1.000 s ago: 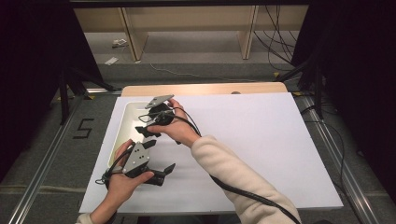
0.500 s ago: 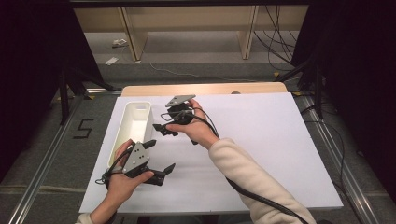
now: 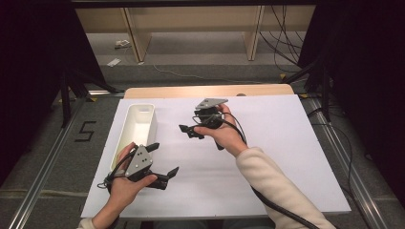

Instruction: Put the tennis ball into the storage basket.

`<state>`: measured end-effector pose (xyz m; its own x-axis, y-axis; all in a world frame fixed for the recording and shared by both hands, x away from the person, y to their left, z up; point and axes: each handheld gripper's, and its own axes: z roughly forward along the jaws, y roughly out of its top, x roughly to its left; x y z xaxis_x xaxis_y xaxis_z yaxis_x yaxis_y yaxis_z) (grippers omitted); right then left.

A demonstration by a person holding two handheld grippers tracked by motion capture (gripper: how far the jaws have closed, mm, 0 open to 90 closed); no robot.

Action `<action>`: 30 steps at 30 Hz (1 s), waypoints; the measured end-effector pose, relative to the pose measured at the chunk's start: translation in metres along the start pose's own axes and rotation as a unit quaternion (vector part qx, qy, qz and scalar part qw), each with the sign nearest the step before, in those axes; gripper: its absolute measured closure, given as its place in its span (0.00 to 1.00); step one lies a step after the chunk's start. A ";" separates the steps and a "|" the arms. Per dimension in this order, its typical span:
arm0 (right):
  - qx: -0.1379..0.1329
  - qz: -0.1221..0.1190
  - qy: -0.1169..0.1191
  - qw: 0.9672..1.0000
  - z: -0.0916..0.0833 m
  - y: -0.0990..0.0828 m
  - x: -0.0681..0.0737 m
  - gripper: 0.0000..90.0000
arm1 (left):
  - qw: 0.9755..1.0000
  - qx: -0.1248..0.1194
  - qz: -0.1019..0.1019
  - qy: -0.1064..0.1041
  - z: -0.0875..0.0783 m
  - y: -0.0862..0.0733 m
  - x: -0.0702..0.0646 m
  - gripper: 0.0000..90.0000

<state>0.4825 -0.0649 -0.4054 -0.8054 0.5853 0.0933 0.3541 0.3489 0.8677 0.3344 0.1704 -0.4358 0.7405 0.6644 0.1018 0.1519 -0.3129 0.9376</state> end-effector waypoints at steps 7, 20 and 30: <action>0.003 0.007 -0.019 1.000 -0.023 -0.019 -0.013 0.18 | 1.000 0.000 0.002 0.000 0.000 0.000 0.000 0.00; 0.003 0.017 -0.045 0.999 -0.062 -0.047 -0.027 0.18 | 1.000 -0.002 0.000 0.001 0.000 0.000 0.000 0.00; 0.008 0.036 -0.066 0.997 -0.095 -0.077 -0.039 0.18 | 1.000 0.000 0.000 0.003 0.000 0.000 0.000 0.00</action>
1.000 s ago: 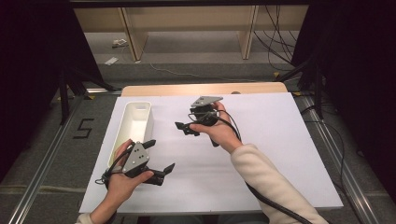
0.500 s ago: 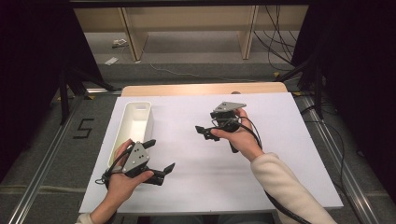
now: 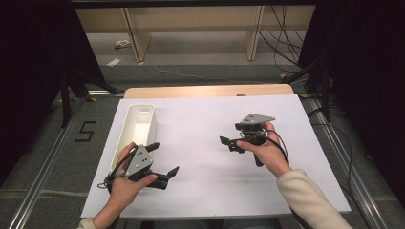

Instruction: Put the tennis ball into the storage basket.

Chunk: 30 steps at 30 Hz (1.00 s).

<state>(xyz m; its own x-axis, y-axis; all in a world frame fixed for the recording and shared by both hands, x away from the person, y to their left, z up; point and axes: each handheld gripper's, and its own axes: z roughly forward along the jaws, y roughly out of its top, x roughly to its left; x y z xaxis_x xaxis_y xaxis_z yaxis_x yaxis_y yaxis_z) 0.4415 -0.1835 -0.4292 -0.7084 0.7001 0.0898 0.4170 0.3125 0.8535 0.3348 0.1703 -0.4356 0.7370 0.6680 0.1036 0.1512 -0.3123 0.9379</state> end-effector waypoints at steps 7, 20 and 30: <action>-0.007 0.005 -0.012 1.000 -0.019 -0.011 -0.006 0.18 | 1.000 -0.002 -0.002 0.002 0.000 0.000 0.001 0.00; -0.010 0.016 -0.031 0.999 -0.050 -0.032 -0.016 0.18 | 1.000 -0.002 -0.003 0.003 0.000 0.000 0.001 0.00; -0.008 0.017 -0.037 0.999 -0.068 -0.046 -0.018 0.18 | 1.000 -0.002 -0.003 0.004 0.000 0.000 0.001 0.00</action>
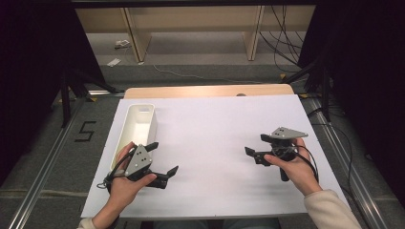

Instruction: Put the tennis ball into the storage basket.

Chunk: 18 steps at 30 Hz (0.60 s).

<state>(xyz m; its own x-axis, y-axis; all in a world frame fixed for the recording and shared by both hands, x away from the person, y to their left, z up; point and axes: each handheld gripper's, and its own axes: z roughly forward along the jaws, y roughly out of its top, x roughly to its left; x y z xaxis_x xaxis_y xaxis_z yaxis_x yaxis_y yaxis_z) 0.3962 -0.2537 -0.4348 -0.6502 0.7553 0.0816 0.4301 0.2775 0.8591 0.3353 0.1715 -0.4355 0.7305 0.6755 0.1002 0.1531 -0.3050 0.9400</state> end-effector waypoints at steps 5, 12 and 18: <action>0.000 0.006 -0.007 1.000 -0.012 -0.009 -0.004 0.18 | 1.000 -0.001 0.000 0.000 0.000 0.000 -0.001 0.00; -0.001 0.011 -0.013 1.000 -0.026 -0.022 -0.007 0.18 | 1.000 0.000 -0.001 -0.001 0.001 0.000 0.000 0.00; 0.001 0.010 -0.013 1.000 -0.030 -0.026 -0.006 0.18 | 1.000 0.000 -0.003 -0.002 0.001 0.000 0.000 0.00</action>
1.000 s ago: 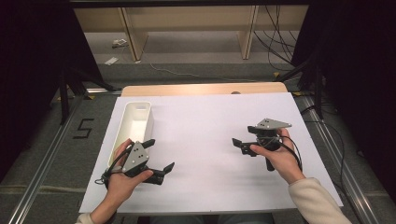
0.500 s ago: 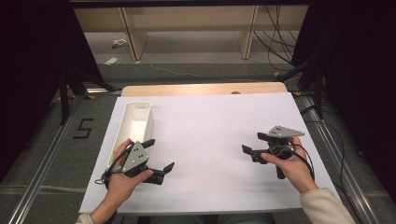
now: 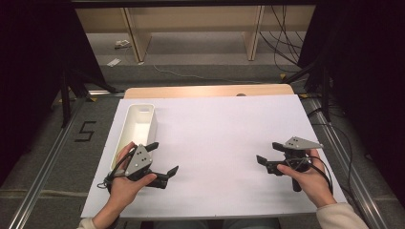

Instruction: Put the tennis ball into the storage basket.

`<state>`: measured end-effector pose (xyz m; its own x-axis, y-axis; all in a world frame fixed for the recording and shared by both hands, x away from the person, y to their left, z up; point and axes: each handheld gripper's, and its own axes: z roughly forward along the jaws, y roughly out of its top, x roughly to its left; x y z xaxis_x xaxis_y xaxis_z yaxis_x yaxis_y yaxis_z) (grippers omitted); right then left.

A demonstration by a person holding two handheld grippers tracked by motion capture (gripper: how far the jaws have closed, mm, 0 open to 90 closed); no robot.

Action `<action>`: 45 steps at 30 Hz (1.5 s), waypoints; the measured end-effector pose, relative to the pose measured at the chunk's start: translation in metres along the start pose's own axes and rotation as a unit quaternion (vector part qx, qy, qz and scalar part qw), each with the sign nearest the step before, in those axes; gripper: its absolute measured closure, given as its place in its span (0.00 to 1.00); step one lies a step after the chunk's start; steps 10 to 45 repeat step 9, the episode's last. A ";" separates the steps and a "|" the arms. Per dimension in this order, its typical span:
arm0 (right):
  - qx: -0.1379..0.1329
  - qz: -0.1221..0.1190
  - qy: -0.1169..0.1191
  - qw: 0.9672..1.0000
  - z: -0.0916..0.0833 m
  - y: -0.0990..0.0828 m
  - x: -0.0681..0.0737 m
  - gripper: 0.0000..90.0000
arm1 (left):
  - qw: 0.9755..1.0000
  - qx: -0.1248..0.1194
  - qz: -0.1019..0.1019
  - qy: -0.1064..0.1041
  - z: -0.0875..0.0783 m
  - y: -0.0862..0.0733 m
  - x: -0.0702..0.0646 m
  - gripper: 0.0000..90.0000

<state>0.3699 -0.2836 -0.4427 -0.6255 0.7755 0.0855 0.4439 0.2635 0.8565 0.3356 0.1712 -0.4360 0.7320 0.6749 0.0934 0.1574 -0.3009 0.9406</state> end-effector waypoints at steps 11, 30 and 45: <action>-0.004 0.002 0.000 1.000 0.001 0.000 -0.002 0.18 | 1.000 -0.001 0.001 -0.002 0.001 0.001 0.000 0.00; -0.004 0.002 0.000 1.000 0.001 0.000 -0.002 0.18 | 1.000 -0.001 0.001 -0.002 0.001 0.001 0.000 0.00; -0.004 0.002 0.000 1.000 0.001 0.000 -0.002 0.18 | 1.000 -0.001 0.001 -0.002 0.001 0.001 0.000 0.00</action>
